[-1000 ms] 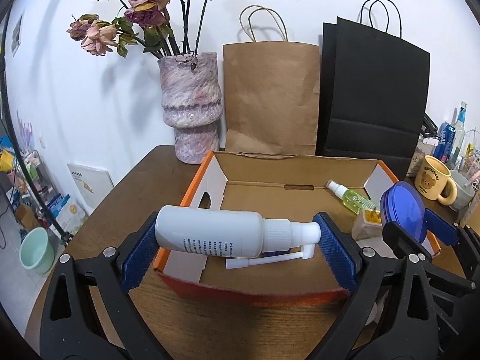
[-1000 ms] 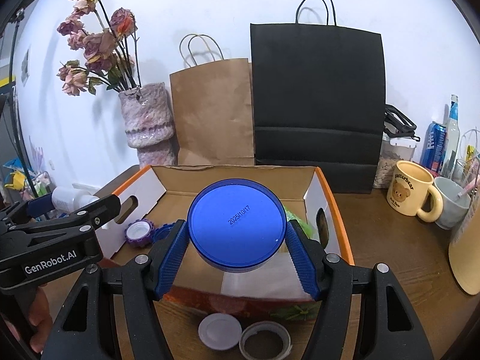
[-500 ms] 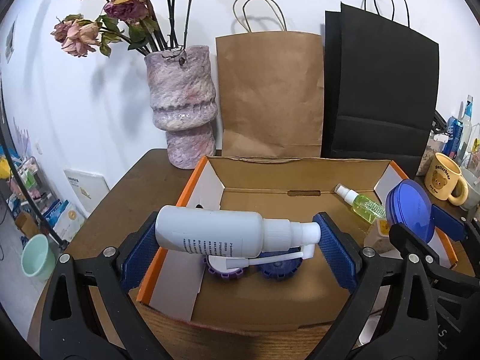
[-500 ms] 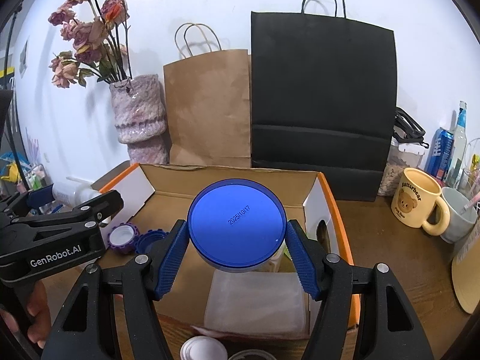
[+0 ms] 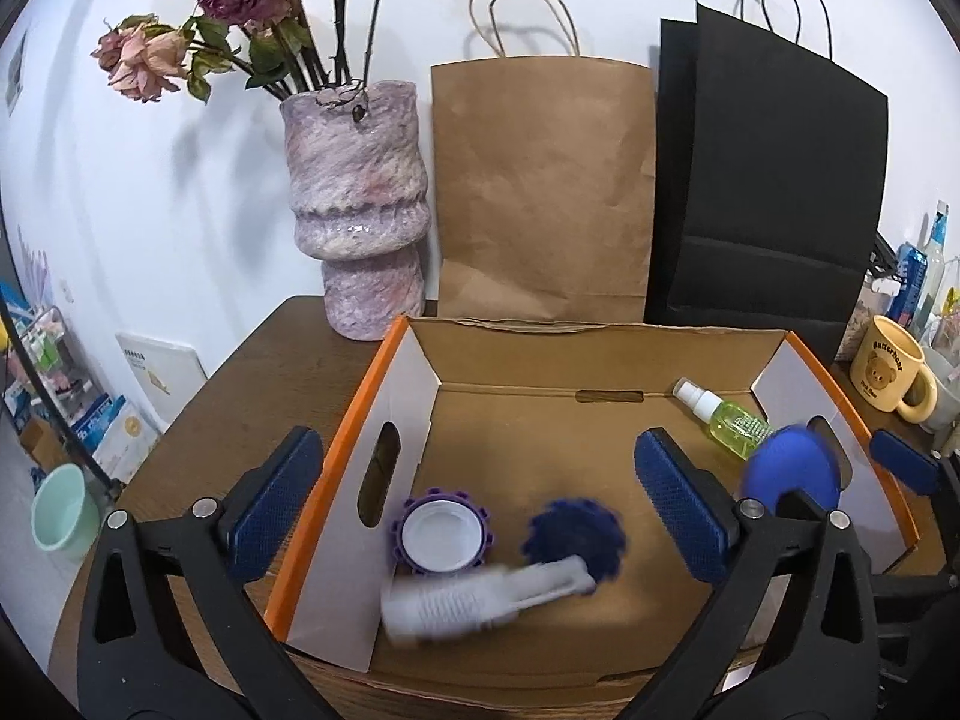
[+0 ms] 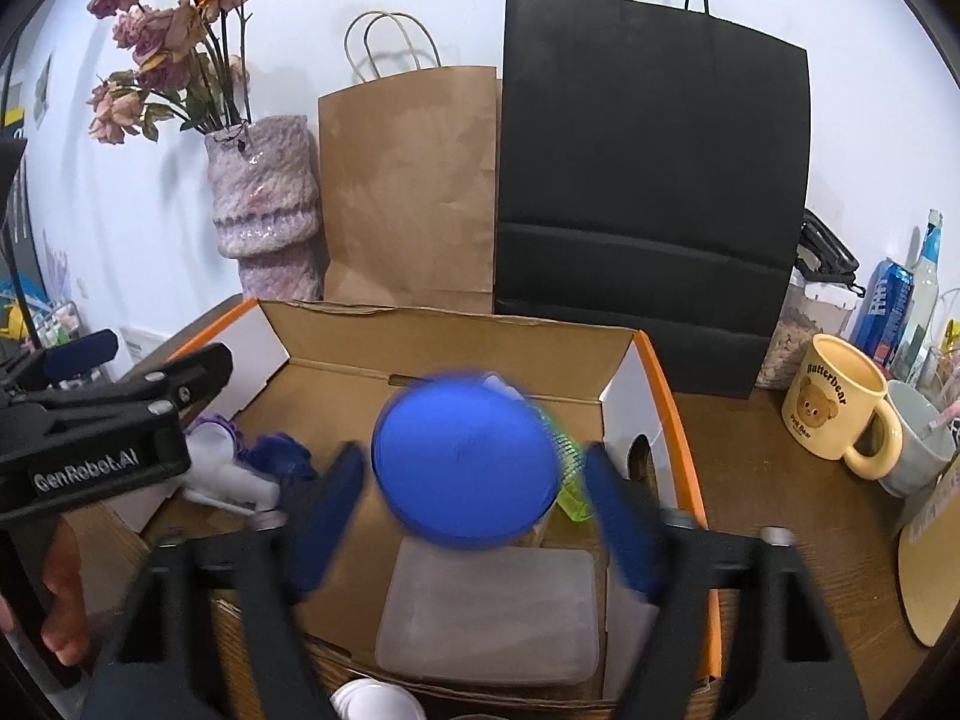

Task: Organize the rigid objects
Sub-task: 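Carry the white spray bottle and blue lid into the box, open both tools, then withdraw both tools from the box and move the right tool to the grey ring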

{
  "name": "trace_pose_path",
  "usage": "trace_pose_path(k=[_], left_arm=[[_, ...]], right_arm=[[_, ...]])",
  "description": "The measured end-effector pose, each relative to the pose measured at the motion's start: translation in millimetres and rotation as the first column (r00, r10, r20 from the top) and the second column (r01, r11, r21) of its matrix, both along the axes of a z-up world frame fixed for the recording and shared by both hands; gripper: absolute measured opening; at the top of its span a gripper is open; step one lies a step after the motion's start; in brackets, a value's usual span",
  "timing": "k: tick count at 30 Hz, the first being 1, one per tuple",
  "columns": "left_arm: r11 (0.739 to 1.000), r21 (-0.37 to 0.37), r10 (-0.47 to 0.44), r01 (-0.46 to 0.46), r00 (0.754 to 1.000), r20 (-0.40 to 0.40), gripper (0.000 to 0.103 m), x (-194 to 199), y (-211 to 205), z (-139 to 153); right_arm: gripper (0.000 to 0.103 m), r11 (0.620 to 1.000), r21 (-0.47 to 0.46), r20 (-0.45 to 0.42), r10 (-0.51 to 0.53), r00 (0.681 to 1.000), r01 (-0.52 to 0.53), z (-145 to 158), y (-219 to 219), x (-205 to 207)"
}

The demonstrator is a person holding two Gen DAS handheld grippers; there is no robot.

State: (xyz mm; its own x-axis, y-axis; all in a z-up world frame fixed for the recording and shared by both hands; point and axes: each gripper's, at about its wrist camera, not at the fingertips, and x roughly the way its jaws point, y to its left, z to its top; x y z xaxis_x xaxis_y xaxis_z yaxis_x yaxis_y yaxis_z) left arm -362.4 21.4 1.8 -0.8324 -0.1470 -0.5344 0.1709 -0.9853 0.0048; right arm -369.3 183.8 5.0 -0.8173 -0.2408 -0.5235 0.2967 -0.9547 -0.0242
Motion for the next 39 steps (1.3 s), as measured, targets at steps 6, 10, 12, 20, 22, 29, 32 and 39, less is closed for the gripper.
trace_pose_path(k=[6, 10, 12, 20, 22, 29, 32, 39], left_arm=[[1.0, 0.015, 0.01, -0.01, 1.0, 0.0, 0.103, 0.0, -4.8, 1.1], [1.0, 0.012, 0.011, -0.011, 1.0, 0.002, 0.103, 0.1, -4.8, 1.3], [1.0, 0.013, 0.009, -0.009, 1.0, 0.001, 0.103, 0.3, -5.0, 1.3], [1.0, 0.014, 0.008, -0.008, 1.0, 0.003, 0.103, 1.7, -4.8, 1.6], [1.0, 0.017, 0.003, -0.004, 1.0, 0.003, 0.103, 3.3, -5.1, 1.9], [0.999, 0.037, -0.005, 0.005, 1.0, -0.005, 0.103, 11.0, -6.1, 3.2], [1.0, 0.029, -0.01, 0.01, 1.0, -0.009, 0.103, 15.4, -5.0, 3.1], [1.0, 0.022, -0.013, 0.013, 1.0, -0.011, 0.103, 28.5, -4.6, 1.5]], right_arm=[[0.093, 1.0, -0.013, -0.005, -0.008, 1.0, 0.008, 1.5, 3.3, 1.2], [0.093, 1.0, -0.014, -0.007, -0.009, 1.0, 0.009, 1.8, 3.3, 1.2], [0.093, 1.0, -0.016, -0.008, -0.007, 1.0, 0.007, 2.2, 3.5, 1.5], [0.093, 1.0, -0.017, -0.01, -0.007, 1.0, 0.007, 2.6, 4.6, 2.6], [0.093, 1.0, -0.018, -0.012, -0.008, 1.0, 0.008, 2.9, 5.6, 3.6], [0.093, 1.0, -0.021, -0.021, -0.007, 1.0, 0.006, 3.7, 8.2, 10.4], [0.093, 1.0, -0.025, -0.027, -0.004, 1.0, 0.003, 4.2, 8.5, 14.4], [0.093, 1.0, -0.009, -0.026, -0.009, 1.0, 0.008, 0.8, 13.3, 25.6]])
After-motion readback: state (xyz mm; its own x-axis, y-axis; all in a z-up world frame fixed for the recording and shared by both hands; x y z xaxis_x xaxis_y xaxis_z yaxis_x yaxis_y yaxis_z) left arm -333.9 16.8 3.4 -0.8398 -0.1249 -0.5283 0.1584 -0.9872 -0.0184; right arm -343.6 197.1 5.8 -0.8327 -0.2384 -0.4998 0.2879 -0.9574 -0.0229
